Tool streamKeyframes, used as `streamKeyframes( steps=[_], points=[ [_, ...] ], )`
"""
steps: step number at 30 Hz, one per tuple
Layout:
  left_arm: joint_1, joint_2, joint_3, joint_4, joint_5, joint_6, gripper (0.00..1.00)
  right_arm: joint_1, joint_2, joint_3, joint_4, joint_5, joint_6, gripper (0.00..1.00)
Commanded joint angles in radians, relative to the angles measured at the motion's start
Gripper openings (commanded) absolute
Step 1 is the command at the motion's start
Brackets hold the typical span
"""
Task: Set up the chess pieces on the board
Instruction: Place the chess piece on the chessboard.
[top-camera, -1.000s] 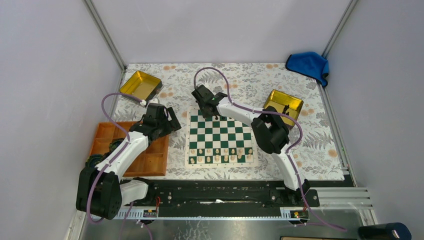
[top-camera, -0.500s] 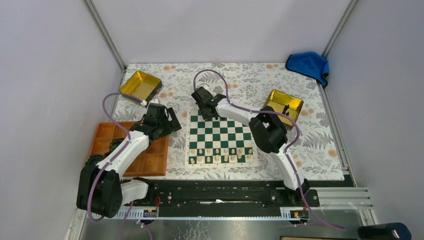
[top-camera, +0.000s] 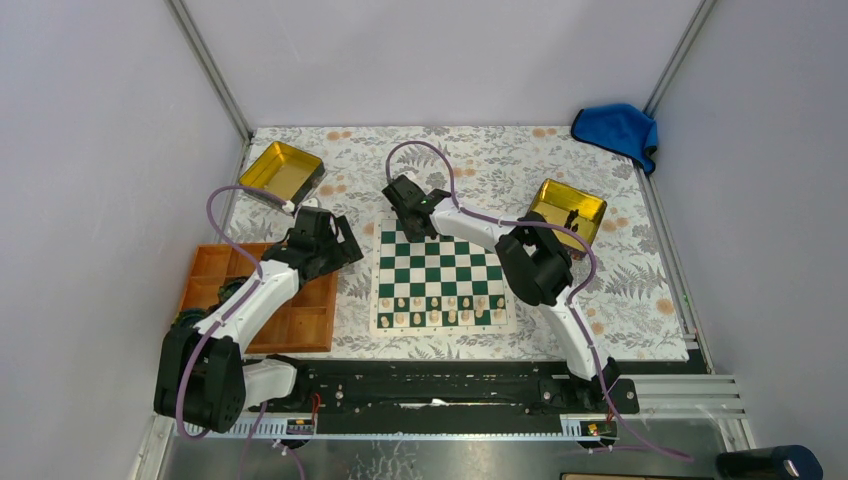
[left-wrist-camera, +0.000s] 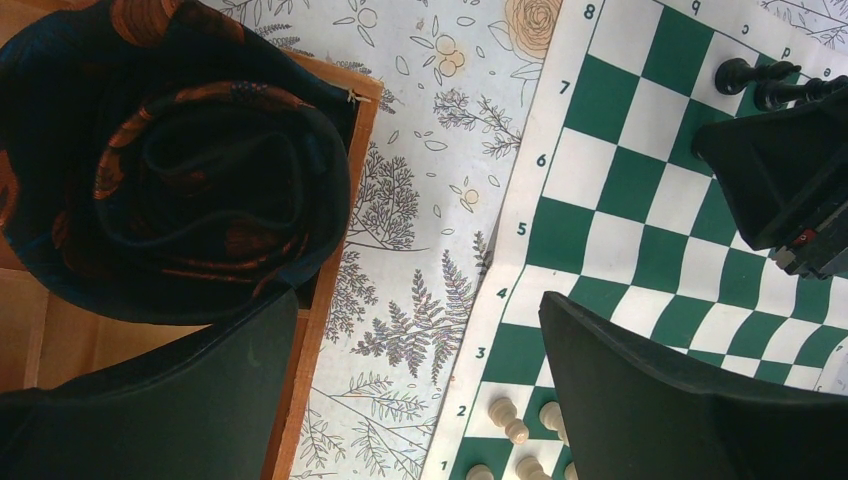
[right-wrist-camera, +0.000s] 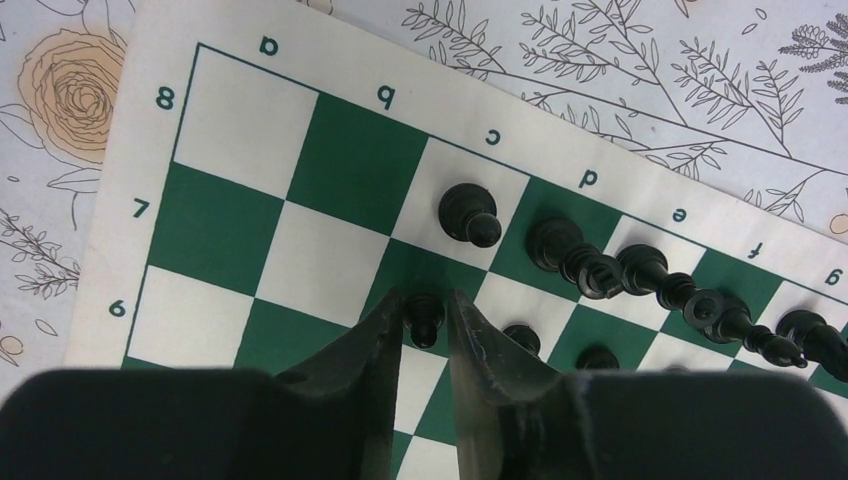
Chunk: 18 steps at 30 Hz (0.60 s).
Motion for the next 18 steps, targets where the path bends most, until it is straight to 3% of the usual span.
streamKeyframes(
  steps=[1,18],
  points=[
    [-0.005,0.003,0.018,0.020,0.012,0.020,0.99,0.006,-0.001,0.028,0.010,0.022,-0.015,0.31],
    [-0.006,-0.015,0.030,0.007,0.010,0.014,0.99,0.008,-0.121,0.017,-0.009,0.002,-0.019,0.34]
  ],
)
